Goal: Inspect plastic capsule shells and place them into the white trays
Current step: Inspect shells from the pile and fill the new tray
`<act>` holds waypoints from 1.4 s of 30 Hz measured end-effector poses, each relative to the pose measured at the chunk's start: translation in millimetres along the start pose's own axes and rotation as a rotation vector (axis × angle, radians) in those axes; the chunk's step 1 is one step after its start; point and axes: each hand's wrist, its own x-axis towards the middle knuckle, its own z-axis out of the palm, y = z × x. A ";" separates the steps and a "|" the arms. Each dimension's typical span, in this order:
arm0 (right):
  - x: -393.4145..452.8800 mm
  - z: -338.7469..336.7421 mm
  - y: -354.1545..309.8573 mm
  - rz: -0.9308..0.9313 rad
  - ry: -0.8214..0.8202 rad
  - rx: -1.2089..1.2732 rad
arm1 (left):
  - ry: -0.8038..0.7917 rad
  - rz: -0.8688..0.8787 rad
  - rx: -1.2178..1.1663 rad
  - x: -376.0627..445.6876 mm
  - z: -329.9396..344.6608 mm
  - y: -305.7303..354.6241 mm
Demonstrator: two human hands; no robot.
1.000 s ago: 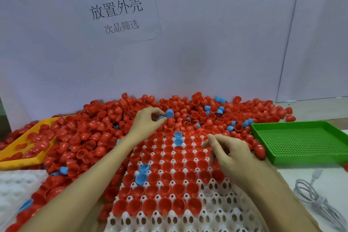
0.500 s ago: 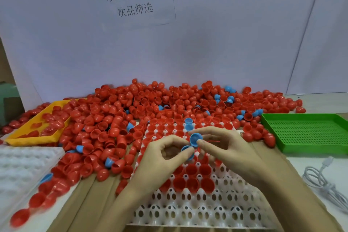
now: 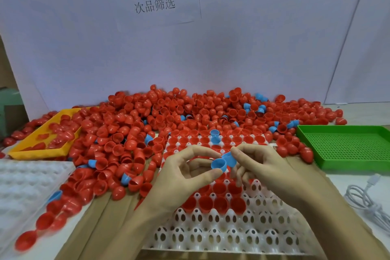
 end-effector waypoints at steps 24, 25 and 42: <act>-15.8 -53.1 2.0 0.090 -0.223 -0.392 | 0.207 0.264 0.699 -0.1 -7.2 -8.2; -15.6 -52.2 2.5 0.103 -0.233 -0.414 | 0.196 0.272 0.721 -0.5 -6.6 -7.9; -5.5 -46.8 13.4 -0.014 -0.008 -0.415 | -0.135 0.187 0.996 -1.8 -11.6 -26.5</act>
